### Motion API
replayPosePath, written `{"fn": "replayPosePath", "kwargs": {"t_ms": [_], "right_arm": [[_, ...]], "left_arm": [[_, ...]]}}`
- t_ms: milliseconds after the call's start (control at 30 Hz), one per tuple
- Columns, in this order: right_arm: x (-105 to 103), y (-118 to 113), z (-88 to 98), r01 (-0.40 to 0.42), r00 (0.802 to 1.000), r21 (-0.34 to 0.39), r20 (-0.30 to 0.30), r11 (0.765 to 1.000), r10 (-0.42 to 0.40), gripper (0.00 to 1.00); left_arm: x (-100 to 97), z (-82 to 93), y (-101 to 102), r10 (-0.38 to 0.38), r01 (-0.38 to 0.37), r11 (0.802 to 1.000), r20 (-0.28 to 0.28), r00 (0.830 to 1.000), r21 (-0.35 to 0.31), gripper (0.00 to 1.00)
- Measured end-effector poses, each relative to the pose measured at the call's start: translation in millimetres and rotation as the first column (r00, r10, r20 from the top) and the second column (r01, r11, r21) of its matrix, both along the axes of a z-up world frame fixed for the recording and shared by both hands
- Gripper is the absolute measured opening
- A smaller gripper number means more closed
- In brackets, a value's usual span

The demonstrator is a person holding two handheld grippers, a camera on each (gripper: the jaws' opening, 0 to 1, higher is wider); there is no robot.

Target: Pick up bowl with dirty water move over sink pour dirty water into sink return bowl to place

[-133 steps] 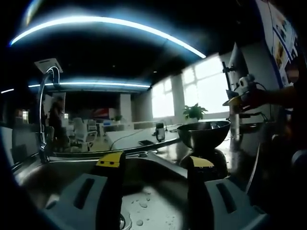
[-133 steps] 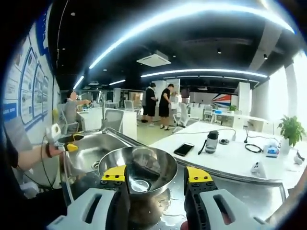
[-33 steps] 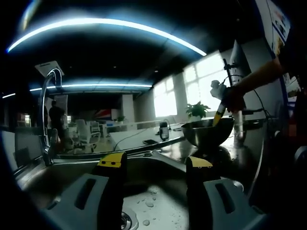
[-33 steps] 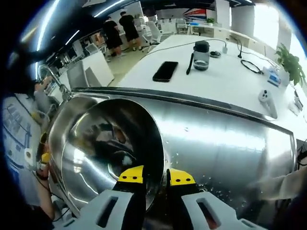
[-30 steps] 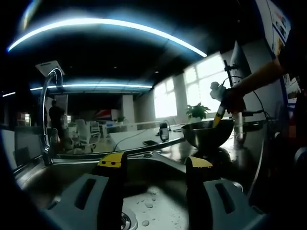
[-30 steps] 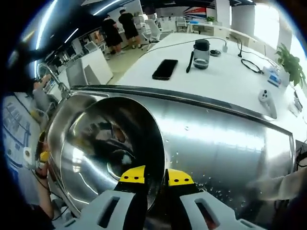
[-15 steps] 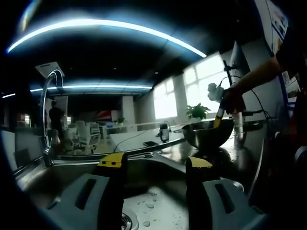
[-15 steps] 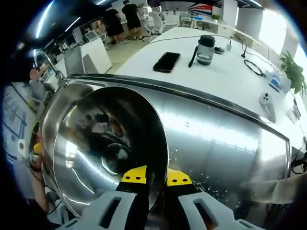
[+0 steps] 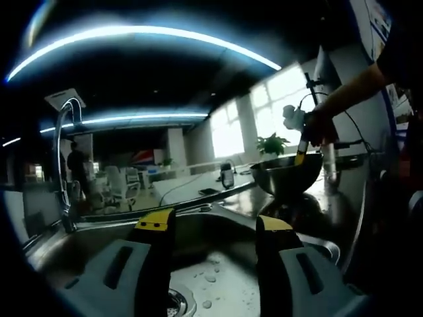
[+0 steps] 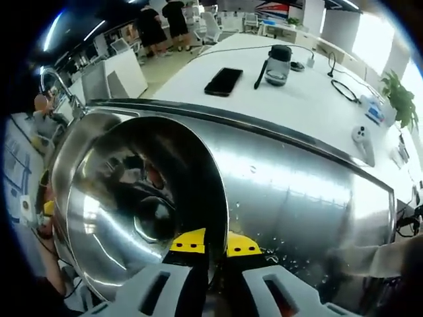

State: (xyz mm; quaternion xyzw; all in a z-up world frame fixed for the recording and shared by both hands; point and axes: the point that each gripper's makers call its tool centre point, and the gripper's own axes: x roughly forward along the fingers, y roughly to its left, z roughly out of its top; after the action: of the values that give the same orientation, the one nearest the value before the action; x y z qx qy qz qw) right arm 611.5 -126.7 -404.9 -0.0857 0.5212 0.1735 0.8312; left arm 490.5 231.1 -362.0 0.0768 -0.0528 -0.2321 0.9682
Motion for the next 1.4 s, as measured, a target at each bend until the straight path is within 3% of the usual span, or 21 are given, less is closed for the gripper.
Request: {"fn": "replayPosePath", "kwargs": {"t_ms": [700, 967, 1400], "right_arm": [[6.2, 2.9, 4.3, -0.017, 0.997, 0.006, 0.072, 1.0, 0.016, 0.01], [13.5, 9.6, 12.4, 0.0, 0.995, 0.065, 0.103, 0.998, -0.007, 0.0], [17.0, 18.1, 19.5, -0.049, 0.988, 0.043, 0.151, 0.998, 0.042, 0.0]], "left_arm": [[-0.7, 1.1, 0.3, -0.003, 0.003, 1.0, 0.0, 1.0, -0.013, 0.47], [0.8, -0.9, 0.9, 0.001, -0.001, 1.0, -0.01, 1.0, -0.007, 0.47], [0.6, -3.1, 0.0, 0.002, -0.002, 1.0, -0.018, 1.0, 0.003, 0.47]]}}
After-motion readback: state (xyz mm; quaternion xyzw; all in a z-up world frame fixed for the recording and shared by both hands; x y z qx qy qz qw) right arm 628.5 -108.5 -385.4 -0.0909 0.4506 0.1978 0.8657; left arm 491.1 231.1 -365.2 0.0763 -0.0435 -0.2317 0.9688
